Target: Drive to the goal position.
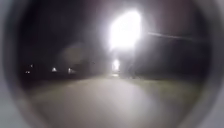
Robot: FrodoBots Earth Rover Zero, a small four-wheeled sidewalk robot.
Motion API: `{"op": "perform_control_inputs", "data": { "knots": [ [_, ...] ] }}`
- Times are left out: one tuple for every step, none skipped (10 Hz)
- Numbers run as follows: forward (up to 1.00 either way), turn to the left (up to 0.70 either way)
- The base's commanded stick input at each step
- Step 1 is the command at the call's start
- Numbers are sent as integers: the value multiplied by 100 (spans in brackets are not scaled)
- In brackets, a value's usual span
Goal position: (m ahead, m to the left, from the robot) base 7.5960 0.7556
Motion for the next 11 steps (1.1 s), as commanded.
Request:
{"op": "perform_control_inputs", "data": {
  "knots": [
    [100,0],
    [100,0],
    [100,0],
    [100,0],
    [100,0],
    [100,1],
    [100,2],
    [100,2],
    [100,3],
    [100,3],
    [100,3]
  ]
}}
